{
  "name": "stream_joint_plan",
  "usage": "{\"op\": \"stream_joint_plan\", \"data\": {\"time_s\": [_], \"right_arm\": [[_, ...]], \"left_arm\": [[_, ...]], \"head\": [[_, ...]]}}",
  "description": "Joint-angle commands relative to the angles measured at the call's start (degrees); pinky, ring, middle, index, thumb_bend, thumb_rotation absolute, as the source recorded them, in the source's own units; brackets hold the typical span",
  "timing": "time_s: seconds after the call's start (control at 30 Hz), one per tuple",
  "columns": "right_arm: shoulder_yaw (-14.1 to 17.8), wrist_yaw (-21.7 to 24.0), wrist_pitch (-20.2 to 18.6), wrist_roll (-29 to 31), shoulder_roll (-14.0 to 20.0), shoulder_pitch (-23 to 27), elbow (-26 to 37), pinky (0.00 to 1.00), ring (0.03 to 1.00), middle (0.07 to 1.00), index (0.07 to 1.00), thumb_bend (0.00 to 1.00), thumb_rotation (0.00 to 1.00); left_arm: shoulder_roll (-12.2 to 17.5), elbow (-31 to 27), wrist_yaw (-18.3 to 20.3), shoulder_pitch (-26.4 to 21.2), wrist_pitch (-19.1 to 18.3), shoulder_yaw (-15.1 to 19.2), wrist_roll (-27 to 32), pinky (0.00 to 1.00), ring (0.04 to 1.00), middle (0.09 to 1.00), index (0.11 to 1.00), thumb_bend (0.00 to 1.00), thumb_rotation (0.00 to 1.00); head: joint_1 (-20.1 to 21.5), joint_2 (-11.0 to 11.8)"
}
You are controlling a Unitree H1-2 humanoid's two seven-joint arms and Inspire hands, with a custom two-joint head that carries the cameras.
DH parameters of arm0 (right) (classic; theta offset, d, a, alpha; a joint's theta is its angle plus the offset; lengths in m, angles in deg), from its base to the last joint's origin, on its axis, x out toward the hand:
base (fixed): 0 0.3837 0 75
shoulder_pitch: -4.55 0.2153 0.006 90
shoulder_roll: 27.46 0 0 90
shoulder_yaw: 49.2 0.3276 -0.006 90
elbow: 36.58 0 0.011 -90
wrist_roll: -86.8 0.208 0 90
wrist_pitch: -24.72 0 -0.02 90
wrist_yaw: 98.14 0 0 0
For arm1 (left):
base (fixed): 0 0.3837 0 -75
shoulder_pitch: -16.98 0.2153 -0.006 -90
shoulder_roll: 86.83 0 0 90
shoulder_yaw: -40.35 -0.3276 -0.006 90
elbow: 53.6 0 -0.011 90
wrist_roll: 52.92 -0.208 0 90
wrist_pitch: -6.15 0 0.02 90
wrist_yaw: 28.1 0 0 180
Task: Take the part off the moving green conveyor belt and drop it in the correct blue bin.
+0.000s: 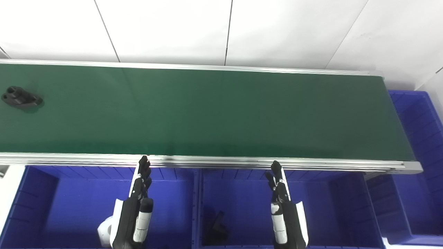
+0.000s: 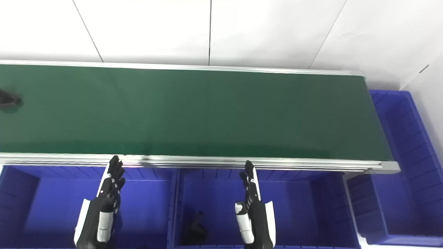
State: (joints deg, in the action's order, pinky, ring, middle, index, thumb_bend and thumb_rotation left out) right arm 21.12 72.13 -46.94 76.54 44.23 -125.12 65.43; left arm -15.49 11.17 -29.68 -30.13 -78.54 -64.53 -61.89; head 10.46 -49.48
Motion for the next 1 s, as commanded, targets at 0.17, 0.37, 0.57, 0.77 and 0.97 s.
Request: {"op": "stream_joint_plan", "data": {"time_s": [0.17, 0.37, 0.57, 0.77, 0.97], "right_arm": [[-2.05, 0.01, 2.33, -0.41, -3.28, -1.01, 0.26, 0.99, 0.960, 0.998, 1.000, 0.78, 1.00], [-2.12, 0.27, 1.89, -0.21, -3.10, -1.07, 0.34, 1.00, 0.958, 0.996, 1.000, 0.78, 1.00], [-2.06, 0.30, 1.36, -0.34, -3.07, -1.09, 0.56, 1.00, 0.953, 0.994, 1.000, 0.78, 1.00], [-2.17, 0.50, 1.56, 0.08, -3.07, -1.01, 0.51, 1.00, 0.954, 0.997, 1.000, 0.77, 1.00], [-2.16, 0.74, 1.37, 0.31, -2.95, -0.82, 0.43, 1.00, 0.955, 0.999, 1.000, 0.77, 1.00]], "left_arm": [[-0.32, -1.16, 0.00, 0.61, 1.73, -0.62, 1.44, 1.00, 1.000, 1.000, 1.000, 0.81, 1.00], [-0.30, -1.01, -0.51, 0.76, 2.50, -0.68, 0.20, 1.00, 1.000, 1.000, 1.000, 0.80, 1.00], [-0.46, -1.24, -0.21, 0.87, 2.01, -0.92, 1.56, 1.00, 1.000, 1.000, 1.000, 0.80, 1.00], [-0.09, -1.16, -0.15, 0.82, 2.07, -1.07, 1.11, 1.00, 1.000, 1.000, 1.000, 0.81, 1.00], [-0.11, -0.86, -0.42, 0.57, 2.18, -1.00, 0.08, 1.00, 1.000, 1.000, 1.000, 0.81, 1.00]], "head": [[-0.20, 0.06], [-0.29, 0.06], [-0.38, 0.22], [-0.33, 0.27], [-0.40, 0.36]]}}
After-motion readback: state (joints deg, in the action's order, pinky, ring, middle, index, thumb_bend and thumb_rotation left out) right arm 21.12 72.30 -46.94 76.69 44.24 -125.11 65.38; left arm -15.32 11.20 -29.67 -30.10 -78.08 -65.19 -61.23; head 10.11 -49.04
